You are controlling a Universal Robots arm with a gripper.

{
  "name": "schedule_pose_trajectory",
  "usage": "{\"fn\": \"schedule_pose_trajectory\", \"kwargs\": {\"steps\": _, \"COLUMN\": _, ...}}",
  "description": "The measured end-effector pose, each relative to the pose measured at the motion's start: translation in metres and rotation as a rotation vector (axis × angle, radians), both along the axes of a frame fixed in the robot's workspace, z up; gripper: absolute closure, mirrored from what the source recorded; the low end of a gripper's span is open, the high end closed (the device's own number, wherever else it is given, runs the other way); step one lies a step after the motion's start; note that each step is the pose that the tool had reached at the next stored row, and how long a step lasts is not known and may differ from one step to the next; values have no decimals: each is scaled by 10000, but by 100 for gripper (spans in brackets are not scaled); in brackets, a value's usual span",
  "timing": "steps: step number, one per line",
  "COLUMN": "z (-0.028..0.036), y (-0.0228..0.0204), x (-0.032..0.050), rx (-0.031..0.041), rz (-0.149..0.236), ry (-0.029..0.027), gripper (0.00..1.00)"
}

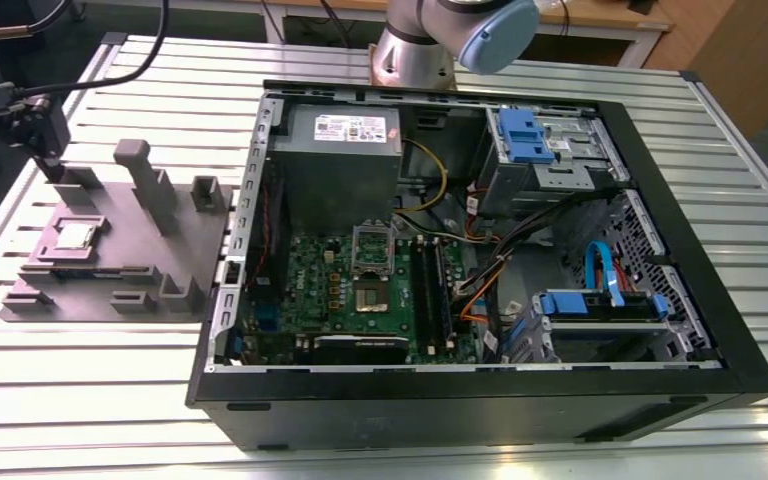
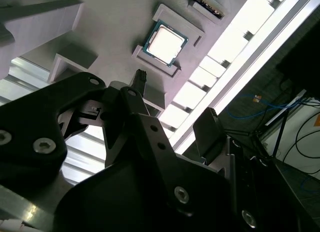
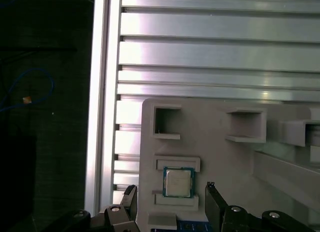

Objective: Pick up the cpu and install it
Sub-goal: 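Pick up the cpu and move it towards the insertion slot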

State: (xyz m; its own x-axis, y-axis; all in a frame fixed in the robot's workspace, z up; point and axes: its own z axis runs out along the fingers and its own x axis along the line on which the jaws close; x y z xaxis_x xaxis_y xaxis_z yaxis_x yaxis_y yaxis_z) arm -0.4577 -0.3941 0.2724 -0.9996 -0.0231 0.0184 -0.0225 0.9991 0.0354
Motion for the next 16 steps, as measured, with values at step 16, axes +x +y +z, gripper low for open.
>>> {"fn": "schedule_pose_trajectory", "kwargs": {"steps": 16, "z": -116, "y": -5, "x": 0, "rx": 0, "rz": 0, "ry": 6, "gripper": 35}}
